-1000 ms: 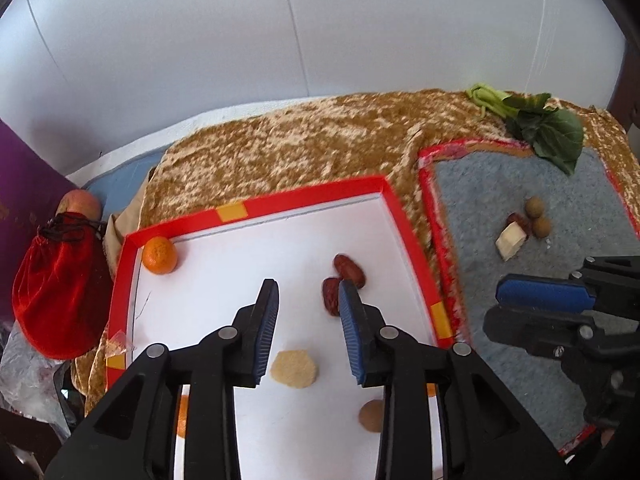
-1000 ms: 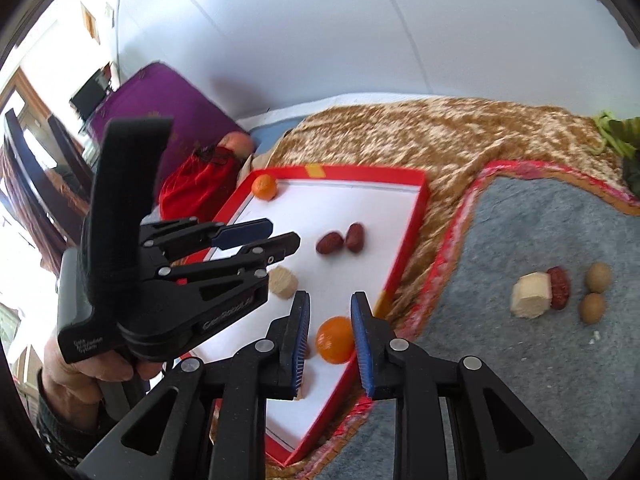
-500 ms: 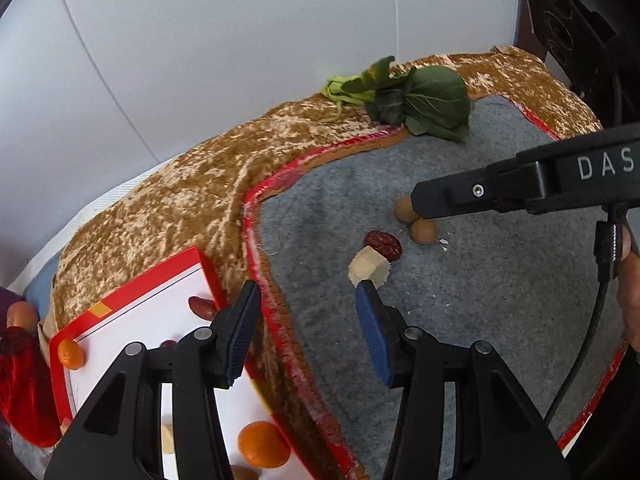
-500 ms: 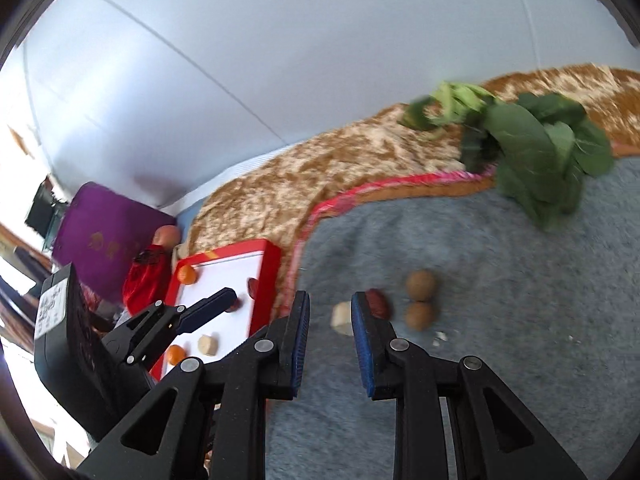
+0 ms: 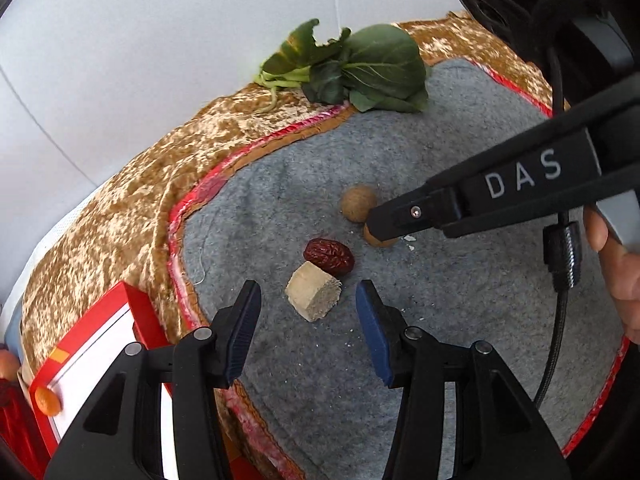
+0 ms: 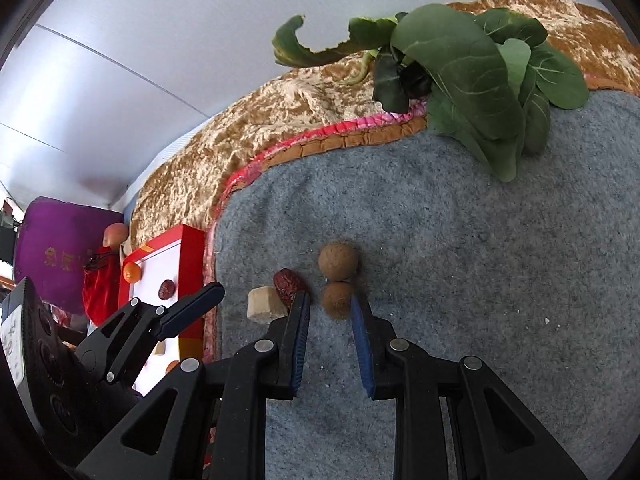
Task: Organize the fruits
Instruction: 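Grasp the pale cube with the left gripper while the right grasps a brown nut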
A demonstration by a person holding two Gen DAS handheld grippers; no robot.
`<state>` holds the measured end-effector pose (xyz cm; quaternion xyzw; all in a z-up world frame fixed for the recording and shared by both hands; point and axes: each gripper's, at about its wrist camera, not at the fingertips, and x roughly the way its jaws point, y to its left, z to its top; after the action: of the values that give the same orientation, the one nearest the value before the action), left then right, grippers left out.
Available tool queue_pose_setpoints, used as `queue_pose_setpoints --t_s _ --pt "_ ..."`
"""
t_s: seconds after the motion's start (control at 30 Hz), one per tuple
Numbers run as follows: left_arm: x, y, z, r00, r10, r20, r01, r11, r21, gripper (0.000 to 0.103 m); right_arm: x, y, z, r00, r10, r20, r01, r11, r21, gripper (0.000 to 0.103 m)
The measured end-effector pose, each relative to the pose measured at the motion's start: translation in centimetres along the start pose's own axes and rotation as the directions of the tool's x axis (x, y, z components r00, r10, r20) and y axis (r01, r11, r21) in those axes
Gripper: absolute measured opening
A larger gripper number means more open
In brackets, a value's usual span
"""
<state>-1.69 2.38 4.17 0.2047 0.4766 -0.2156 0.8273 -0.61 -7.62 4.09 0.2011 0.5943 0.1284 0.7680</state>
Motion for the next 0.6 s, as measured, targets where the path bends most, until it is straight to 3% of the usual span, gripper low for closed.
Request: queue_pose_setpoints --t_s 0.23,0.5,0.6 --pt "1.0 0.5 0.2 0.999 -0.054 -0.005 0.054 0.998 0.045 0.048 1.0 -0.1 0.3 1.000 -0.008 -0.016 0.008 1.000 0.014 0.024" --pt "2.3 0.9 0.7 0.992 -0.122 -0.023 0.123 0.989 0.081 0.025 2.1 0.4 0.6 1.000 -0.025 -0.017 0.025 1.000 0.009 0.025" --pt "2.7 0.4 0.9 0.994 -0.107 -0.030 0.110 0.987 0.115 0.025 2.3 0.5 0.6 0.999 -0.038 -0.016 0.038 0.999 -0.001 0.025"
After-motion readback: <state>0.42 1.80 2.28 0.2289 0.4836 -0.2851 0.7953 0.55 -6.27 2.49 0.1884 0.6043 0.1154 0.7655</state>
